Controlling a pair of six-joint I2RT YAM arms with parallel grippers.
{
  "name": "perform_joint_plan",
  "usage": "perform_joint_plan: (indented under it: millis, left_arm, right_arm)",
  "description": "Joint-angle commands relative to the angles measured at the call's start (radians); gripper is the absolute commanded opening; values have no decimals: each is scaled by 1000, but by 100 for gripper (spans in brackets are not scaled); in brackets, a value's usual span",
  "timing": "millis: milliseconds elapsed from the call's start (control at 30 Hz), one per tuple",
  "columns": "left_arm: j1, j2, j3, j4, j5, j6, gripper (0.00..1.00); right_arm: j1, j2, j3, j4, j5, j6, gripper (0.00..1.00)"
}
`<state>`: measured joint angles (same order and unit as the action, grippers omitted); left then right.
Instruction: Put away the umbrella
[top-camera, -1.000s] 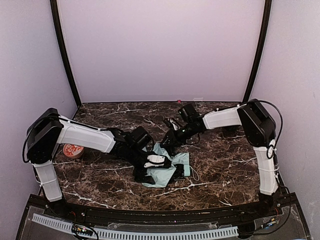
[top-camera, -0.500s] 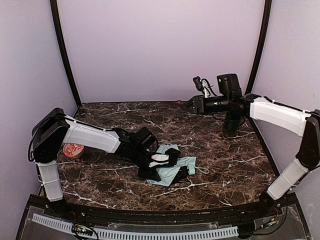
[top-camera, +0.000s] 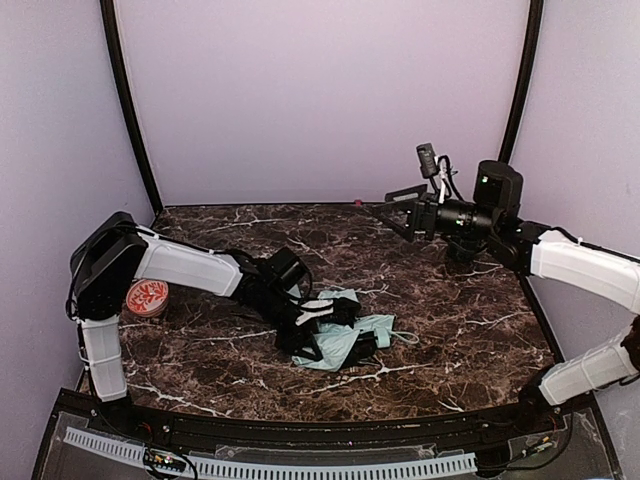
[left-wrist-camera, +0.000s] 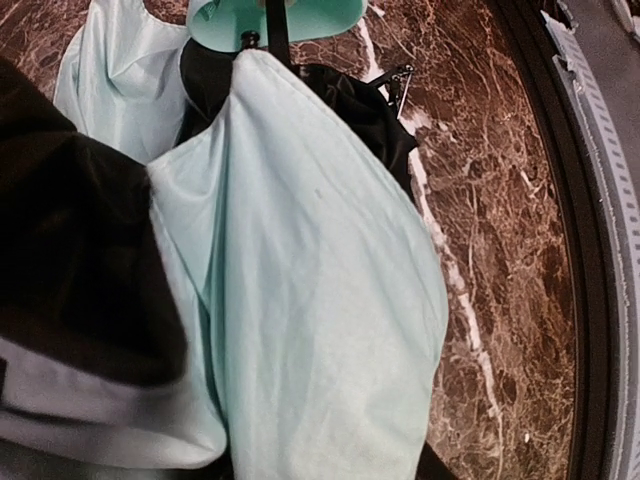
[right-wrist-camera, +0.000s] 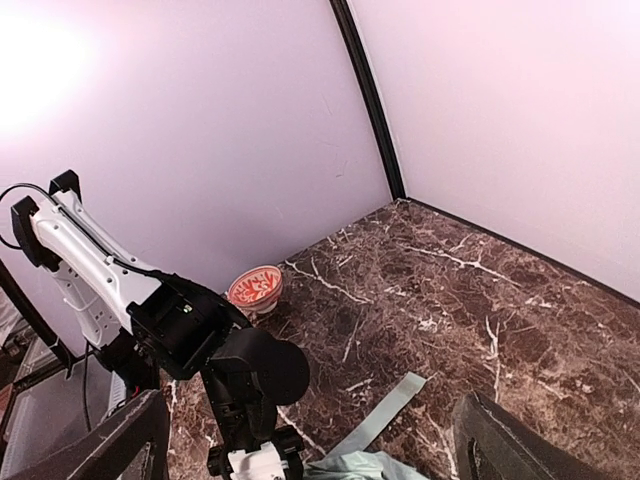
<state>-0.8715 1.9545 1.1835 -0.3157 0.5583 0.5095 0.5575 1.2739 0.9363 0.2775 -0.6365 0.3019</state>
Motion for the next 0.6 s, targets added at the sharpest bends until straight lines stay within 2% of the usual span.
perform_joint_plan:
  millis: [0,133,300,400,467,567]
  left_arm:
    - [29,92,-12,-230,91,-80,28]
    - [67,142,27,-289,116,-67,28]
    - [107,165,58,-343,154,-52,28]
    - [109,175,74,-377,159,-47,28]
    - [113,179,76,-387,174,-47,28]
    - [116,186,70,-394,175,-41,27]
  right_arm:
    - [41,-7,18,38,49,-70,100]
    - [208,-44,40,-139,246,-298,100]
    - [396,-79,47,-188,367,-487,100]
    - [573,-37,73,-337,564,-723,99]
    - [689,-17,20,-338,719,-873,100]
    - [768,25,-59,-316,853,-947,99]
